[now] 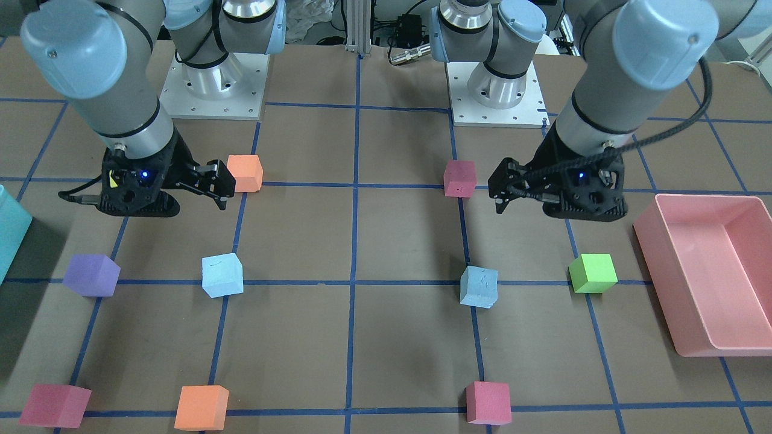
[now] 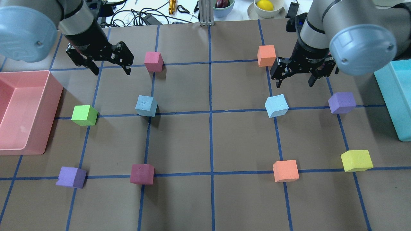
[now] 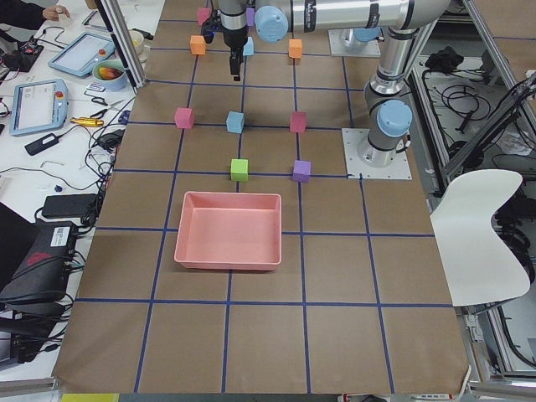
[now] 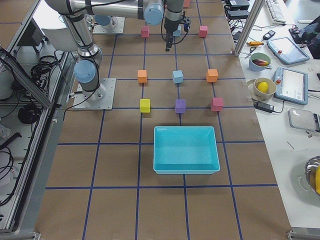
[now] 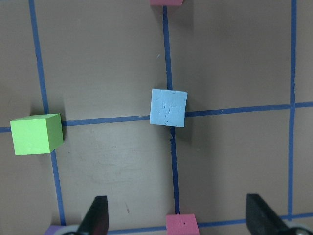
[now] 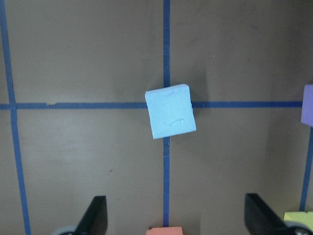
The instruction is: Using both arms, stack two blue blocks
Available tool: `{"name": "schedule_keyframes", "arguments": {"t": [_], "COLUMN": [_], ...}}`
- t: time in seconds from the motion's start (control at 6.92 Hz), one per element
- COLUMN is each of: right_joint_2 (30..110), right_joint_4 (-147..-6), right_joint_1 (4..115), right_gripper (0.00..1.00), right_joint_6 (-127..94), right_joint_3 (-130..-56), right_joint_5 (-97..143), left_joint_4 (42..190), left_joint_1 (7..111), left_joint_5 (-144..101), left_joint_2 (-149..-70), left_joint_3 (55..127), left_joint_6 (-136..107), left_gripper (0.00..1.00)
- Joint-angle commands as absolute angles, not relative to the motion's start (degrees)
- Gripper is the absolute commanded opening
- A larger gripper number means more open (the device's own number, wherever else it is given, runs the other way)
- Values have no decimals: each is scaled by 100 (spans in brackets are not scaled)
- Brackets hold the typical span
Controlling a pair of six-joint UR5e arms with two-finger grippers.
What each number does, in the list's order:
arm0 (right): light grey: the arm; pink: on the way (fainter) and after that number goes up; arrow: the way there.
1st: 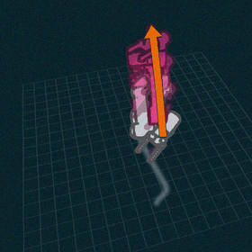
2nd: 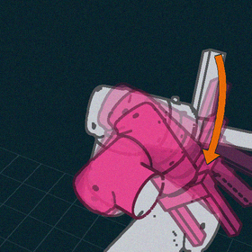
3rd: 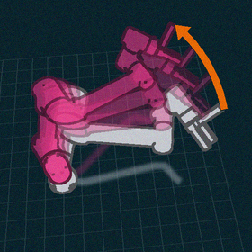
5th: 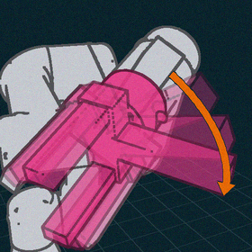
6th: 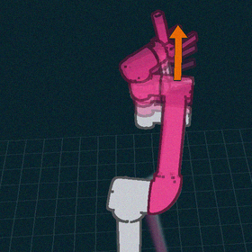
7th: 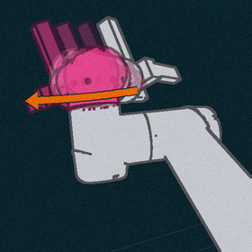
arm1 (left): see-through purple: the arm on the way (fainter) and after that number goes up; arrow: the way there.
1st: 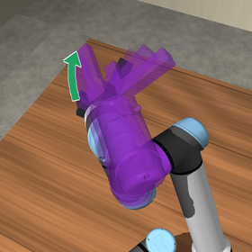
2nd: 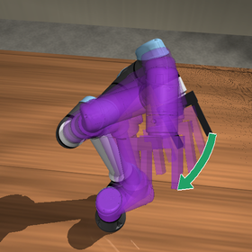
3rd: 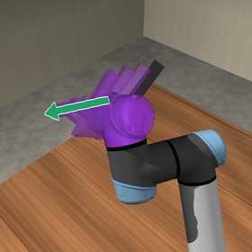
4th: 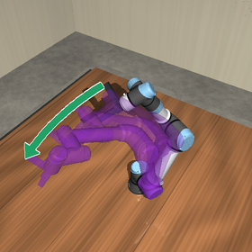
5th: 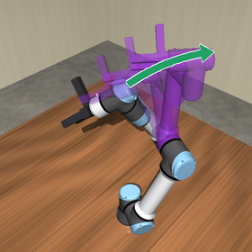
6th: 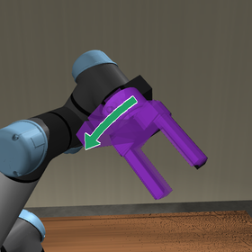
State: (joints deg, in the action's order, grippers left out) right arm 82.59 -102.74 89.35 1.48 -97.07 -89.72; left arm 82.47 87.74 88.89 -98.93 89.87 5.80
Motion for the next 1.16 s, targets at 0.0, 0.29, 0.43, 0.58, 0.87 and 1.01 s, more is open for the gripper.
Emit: {"name": "schedule_keyframes", "arguments": {"t": [0.0, 0.29, 0.43, 0.58, 0.87, 1.01], "right_joint_2": [7911, 7517, 7410, 7270, 7076, 7040], "right_joint_4": [-11316, -12972, -13382, -13394, -13630, -13684], "right_joint_1": [8938, 8938, 8938, 8938, 8930, 8930], "right_gripper": [100, 100, 100, 100, 100, 100], "right_joint_6": [848, 1343, 1449, 1459, 1459, 1459], "right_joint_3": [-10193, -10930, -11151, -11258, -11232, -11241], "right_joint_5": [-8965, -8974, -8974, -8974, -8982, -8991], "left_joint_4": [6873, 5953, 5889, 5871, 5722, 5635], "left_joint_1": [8885, 8921, 8921, 8938, 8947, 8947], "left_joint_5": [8894, 8903, 8895, 8903, 8903, 8903], "left_joint_2": [-10343, -10660, -10826, -10924, -11091, -11205], "left_joint_3": [9848, 10300, 10309, 10301, 10318, 10344], "left_joint_6": [580, 581, 571, 571, 589, 589], "left_gripper": [100, 100, 100, 100, 100, 100]}}
